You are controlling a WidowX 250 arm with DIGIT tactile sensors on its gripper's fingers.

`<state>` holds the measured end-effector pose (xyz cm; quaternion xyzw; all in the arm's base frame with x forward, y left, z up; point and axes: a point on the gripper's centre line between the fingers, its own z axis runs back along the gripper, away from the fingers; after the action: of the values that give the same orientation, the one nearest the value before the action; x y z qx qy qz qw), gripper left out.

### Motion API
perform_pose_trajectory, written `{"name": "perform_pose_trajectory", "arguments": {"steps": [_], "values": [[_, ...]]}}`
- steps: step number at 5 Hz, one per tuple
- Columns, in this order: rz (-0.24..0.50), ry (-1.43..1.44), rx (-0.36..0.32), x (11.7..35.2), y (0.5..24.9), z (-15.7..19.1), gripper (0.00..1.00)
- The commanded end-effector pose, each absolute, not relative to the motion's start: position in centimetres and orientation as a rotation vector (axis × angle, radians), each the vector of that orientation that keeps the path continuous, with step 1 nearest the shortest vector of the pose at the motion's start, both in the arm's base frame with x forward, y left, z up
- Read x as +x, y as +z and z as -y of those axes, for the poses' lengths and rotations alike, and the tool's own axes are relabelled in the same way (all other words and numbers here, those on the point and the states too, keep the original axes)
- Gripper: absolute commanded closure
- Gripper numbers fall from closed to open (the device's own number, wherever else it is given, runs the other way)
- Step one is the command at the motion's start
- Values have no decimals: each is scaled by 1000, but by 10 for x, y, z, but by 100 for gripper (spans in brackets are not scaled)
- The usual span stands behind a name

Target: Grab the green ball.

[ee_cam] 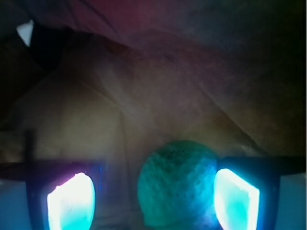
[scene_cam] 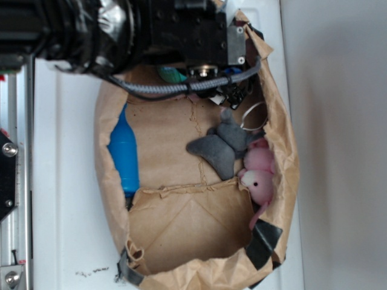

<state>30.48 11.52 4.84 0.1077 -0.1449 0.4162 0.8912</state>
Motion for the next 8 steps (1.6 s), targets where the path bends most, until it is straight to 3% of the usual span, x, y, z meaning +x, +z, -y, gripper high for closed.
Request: {"name": "perform_pose_trajectory", "arguments": {"steps": [1, 2, 4, 5, 6, 8], "values": [[311, 855, 171, 305, 67, -113, 100], [286, 845, 106, 306, 86, -114, 100], [396, 776, 78, 303, 120, -100, 100], [412, 767, 60, 299, 130, -99, 100], [407, 750, 51, 296, 134, -104, 0], [424, 746, 13, 272, 111, -128, 0]]}}
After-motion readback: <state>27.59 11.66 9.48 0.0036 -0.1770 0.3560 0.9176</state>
